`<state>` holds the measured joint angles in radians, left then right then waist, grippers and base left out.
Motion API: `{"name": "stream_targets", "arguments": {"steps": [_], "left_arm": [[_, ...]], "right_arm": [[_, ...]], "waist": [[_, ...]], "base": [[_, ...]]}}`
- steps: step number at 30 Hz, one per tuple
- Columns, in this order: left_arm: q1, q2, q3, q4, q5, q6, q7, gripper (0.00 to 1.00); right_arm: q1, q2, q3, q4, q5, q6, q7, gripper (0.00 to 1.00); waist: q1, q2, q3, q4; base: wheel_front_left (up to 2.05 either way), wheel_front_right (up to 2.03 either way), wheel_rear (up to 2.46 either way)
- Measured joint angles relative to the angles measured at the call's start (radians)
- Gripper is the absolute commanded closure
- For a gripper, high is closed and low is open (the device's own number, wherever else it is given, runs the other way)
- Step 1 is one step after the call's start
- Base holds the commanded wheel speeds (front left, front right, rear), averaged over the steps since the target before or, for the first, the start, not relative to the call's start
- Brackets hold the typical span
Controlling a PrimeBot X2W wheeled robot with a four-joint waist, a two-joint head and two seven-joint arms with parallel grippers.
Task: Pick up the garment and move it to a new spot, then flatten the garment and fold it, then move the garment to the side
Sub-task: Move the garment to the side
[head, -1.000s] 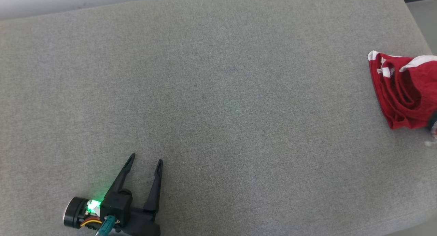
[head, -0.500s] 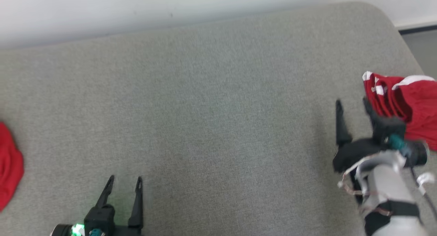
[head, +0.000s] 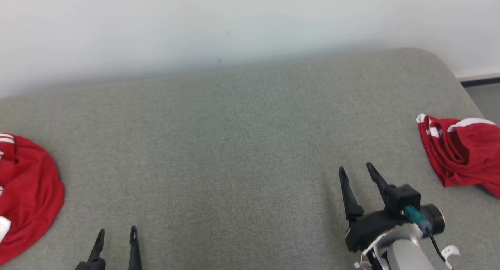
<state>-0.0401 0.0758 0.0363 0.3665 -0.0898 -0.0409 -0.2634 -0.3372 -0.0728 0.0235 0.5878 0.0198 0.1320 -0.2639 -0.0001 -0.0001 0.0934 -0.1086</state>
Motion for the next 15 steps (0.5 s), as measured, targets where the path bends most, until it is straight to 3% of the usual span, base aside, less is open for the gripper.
{"name": "stream_targets", "arguments": {"steps": [15], "left_arm": [[0.048, -0.02, 0.048, -0.009, 0.0, -0.012, 0.0, 0.0]], "right_arm": [[0.13, 0.022, -0.009, -0.097, 0.043, 0.0, 0.0, 0.0]], "waist": [[0.0, 0.0, -0.094, 0.042]], "base": [[0.0, 0.0, 0.0]]}}
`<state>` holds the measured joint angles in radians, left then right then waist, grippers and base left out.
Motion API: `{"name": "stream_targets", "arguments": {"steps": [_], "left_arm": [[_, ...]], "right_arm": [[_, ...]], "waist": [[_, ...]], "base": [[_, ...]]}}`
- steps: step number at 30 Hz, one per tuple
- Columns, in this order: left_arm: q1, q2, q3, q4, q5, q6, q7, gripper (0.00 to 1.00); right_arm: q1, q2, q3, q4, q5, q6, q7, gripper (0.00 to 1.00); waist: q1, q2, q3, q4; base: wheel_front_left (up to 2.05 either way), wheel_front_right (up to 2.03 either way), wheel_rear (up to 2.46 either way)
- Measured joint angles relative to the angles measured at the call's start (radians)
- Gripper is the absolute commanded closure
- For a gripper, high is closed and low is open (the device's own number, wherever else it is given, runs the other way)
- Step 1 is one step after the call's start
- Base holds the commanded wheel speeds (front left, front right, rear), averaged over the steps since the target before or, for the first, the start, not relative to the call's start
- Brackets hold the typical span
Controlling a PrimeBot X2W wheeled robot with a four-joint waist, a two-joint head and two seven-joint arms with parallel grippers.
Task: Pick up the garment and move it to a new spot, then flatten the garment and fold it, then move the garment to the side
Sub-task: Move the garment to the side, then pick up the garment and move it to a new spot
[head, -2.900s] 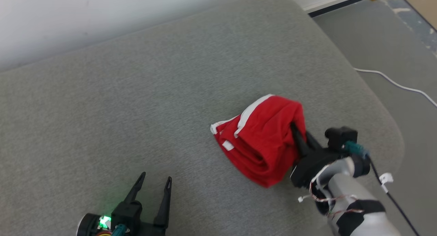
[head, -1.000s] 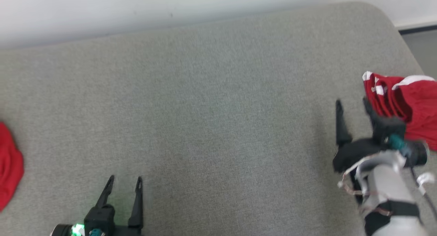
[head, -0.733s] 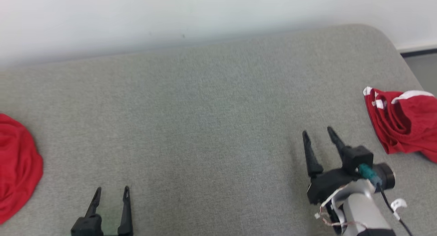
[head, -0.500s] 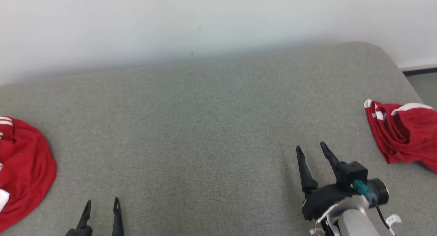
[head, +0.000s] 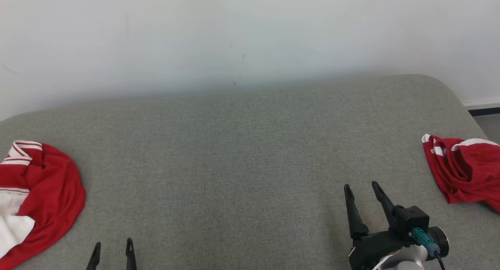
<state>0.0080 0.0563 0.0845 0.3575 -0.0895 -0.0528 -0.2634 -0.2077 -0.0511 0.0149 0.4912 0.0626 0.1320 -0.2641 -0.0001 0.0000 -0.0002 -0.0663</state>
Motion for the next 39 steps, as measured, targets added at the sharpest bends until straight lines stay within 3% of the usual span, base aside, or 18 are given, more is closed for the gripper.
{"name": "stream_targets", "arguments": {"steps": [24, 39], "left_arm": [[0.028, -0.005, -0.006, -0.005, -0.012, 0.001, 0.0, 0.0], [0.028, -0.005, 0.021, -0.002, -0.035, 0.0, 0.0, 0.0]], "right_arm": [[0.064, -0.001, 0.004, -0.042, 0.037, 0.0, 0.0, 0.0], [0.068, -0.001, 0.063, -0.021, 0.084, 0.0, 0.0, 0.0]], "waist": [[0.0002, 0.0, -0.017, 0.04], [0.0001, 0.0001, -0.004, 0.205]], "base": [[0.0, 0.0, 0.0], [0.0, 0.0, 0.0]]}}
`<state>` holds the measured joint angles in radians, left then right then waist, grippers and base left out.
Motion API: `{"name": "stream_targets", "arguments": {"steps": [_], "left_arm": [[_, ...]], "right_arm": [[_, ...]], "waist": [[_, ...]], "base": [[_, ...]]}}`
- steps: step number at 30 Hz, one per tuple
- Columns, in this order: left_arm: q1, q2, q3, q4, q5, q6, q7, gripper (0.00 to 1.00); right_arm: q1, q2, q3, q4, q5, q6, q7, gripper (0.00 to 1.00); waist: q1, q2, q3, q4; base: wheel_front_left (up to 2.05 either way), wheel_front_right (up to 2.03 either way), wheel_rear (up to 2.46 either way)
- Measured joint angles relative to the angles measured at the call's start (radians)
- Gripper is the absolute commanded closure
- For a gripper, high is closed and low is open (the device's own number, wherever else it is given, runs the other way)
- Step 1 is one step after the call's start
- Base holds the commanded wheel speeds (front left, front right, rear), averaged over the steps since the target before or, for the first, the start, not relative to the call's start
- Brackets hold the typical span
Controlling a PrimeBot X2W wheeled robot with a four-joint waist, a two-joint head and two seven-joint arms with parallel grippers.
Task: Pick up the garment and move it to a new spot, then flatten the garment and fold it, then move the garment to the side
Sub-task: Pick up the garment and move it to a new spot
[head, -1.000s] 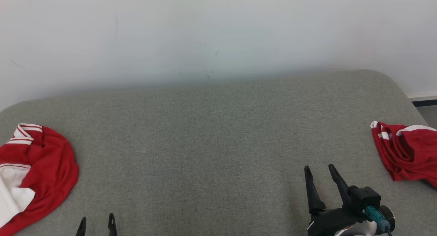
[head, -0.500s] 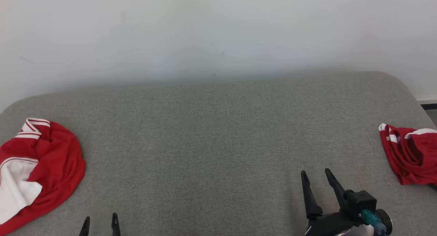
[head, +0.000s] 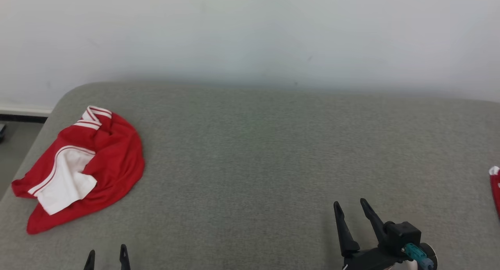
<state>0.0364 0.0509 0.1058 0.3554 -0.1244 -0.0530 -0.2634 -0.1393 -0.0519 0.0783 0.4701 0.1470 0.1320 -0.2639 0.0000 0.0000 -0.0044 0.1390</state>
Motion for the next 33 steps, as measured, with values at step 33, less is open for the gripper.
{"name": "stream_targets", "arguments": {"steps": [33], "left_arm": [[-0.002, 0.0, 0.115, 0.02, -0.099, -0.027, 0.0, 0.0]], "right_arm": [[-0.025, 0.001, 0.057, 0.014, -0.046, 0.0, 0.0, 0.0]], "waist": [[0.0, 0.0, 0.05, 0.253]], "base": [[0.0, 0.0, 0.0]]}}
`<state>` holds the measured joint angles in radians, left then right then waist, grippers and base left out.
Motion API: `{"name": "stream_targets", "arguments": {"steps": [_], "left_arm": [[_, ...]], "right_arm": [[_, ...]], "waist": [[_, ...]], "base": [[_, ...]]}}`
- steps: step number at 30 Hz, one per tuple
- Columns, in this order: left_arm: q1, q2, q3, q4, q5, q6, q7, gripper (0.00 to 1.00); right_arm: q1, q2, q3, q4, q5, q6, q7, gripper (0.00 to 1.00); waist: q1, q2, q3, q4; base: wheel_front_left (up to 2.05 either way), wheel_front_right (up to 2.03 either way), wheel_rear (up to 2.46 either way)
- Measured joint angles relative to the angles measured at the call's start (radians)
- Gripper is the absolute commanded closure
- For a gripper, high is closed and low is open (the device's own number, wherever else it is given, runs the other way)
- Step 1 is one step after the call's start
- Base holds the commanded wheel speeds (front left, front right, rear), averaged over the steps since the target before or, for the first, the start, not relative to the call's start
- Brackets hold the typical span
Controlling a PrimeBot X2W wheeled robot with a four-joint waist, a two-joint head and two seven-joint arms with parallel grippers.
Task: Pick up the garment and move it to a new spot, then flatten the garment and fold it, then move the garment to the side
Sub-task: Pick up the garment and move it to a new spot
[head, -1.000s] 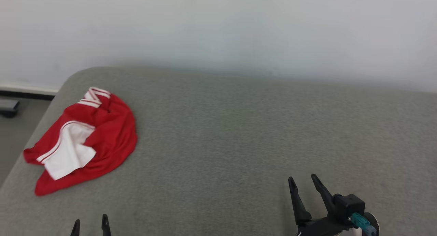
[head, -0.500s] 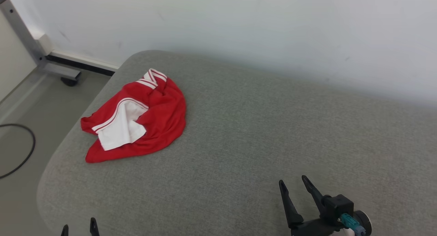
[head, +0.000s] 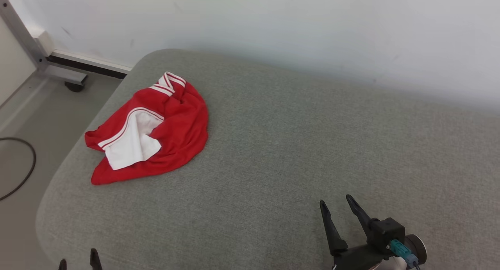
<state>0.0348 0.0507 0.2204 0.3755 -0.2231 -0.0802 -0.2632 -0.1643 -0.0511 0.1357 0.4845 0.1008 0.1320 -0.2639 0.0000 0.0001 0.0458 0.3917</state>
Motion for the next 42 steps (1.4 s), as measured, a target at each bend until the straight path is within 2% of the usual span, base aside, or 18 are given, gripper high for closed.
{"name": "stream_targets", "arguments": {"steps": [8, 11, 15, 19, 26, 28, 34, 40, 42], "left_arm": [[-0.09, 0.0, 0.046, 0.022, 0.006, -0.026, 0.0, 0.0], [-0.156, 0.023, 0.064, 0.036, 0.004, -0.035, 0.0, 0.0], [-0.258, 0.079, 0.031, 0.087, 0.007, -0.044, 0.0, 0.0], [-0.376, 0.166, -0.023, 0.17, -0.014, -0.049, 0.001, 0.0], [-0.567, 0.31, -0.175, 0.302, -0.148, -0.051, 0.069, 0.0], [-0.6, 0.335, -0.197, 0.346, -0.186, -0.051, 0.088, 0.0], [-0.655, 0.374, -0.197, 0.479, -0.218, -0.051, 0.1, 0.0], [-0.695, 0.373, -0.202, 0.585, -0.227, -0.048, 0.099, 0.0], [-0.711, 0.372, -0.2, 0.614, -0.227, -0.028, 0.093, 0.0]], "right_arm": [[-0.023, -0.002, 0.003, -0.02, -0.034, 0.0, 0.0, 0.0], [-0.038, -0.011, 0.008, -0.025, -0.035, 0.0, 0.0, 0.0], [-0.066, -0.035, 0.023, -0.053, -0.035, 0.0, 0.0, 0.0], [-0.086, -0.055, 0.041, -0.081, -0.033, 0.0, 0.0, 0.0], [-0.118, -0.098, 0.051, -0.119, -0.031, 0.0, 0.0, 0.0], [-0.124, -0.105, 0.05, -0.124, -0.031, 0.0, 0.0, 0.0], [-0.138, -0.122, 0.051, -0.13, -0.024, 0.0, 0.0, 0.0], [-0.14, -0.129, 0.047, -0.134, -0.024, 0.0, 0.0, 0.0], [-0.141, -0.132, 0.044, -0.135, -0.024, 0.0, 0.0, 0.0]], "waist": [[0.0, 0.0, 0.041, -0.042], [0.0, 0.0, 0.065, -0.055], [0.0001, 0.0, 0.102, -0.073], [0.0001, 0.0001, 0.14, -0.095], [0.0002, 0.0001, 0.213, -0.155], [0.0002, 0.0001, 0.23, -0.172], [0.0002, 0.0001, 0.269, -0.228], [0.0001, 0.0001, 0.3, -0.274], [0.0001, 0.0001, 0.313, -0.282]], "base": [[0.0, 0.0, 0.0], [0.0, 0.0, 0.0], [0.0, 0.0, 0.0], [0.0, 0.0, 0.0], [0.0, 0.0, 0.0], [0.0, 0.0, 0.0], [0.0, 0.0, 0.0], [0.0, 0.0, 0.0], [0.0, 0.0, 0.0]]}}
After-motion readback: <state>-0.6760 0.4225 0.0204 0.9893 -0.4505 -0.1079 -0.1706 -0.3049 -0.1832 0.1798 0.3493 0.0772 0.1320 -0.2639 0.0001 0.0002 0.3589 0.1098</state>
